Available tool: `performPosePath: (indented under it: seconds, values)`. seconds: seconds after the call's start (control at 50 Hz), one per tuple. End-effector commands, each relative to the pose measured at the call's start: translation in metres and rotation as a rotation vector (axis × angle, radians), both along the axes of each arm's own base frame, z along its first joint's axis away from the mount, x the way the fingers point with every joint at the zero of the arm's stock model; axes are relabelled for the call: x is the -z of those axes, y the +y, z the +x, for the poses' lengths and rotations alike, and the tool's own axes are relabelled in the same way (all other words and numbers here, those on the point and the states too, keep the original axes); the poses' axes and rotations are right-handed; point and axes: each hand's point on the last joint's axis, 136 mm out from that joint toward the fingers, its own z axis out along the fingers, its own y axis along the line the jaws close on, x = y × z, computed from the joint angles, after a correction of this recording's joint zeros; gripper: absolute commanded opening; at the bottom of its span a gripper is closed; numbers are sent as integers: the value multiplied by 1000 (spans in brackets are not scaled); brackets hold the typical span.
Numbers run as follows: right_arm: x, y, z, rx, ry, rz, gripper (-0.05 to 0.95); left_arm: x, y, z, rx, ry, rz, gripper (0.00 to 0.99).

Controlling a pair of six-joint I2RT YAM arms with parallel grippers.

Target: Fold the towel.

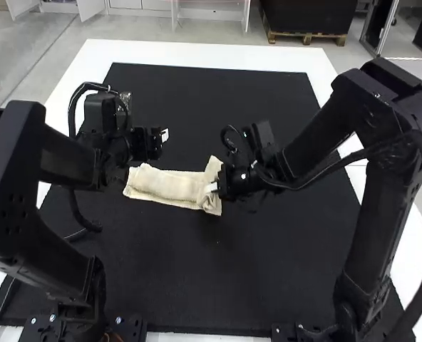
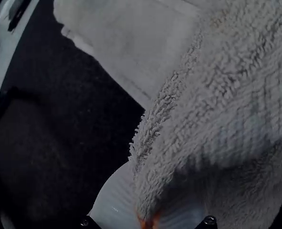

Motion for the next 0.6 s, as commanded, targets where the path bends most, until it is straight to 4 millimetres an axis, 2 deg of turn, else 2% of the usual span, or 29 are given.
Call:
performPosePath:
  seconds: [0.0, 0.16, 0.3, 0.4, 0.58]
  values:
    - [-25, 22, 12, -26, -67, 42, -23, -7, 0, -1, 6, -21, -13, 970]
    - [-29, 41, 19, -39, -86, 51, -23, -9, 0, -1, 0, -29, -20, 970]
    - [-23, 56, 21, -57, -80, 46, -23, -19, 5, 1, -23, -60, -24, 970]
    - [-17, 66, 20, -73, -73, 44, -21, -33, 24, 3, -93, -109, -14, 970]
    - [-14, 94, 17, -117, -77, 53, -20, -65, 74, 0, -238, -212, -8, 970]
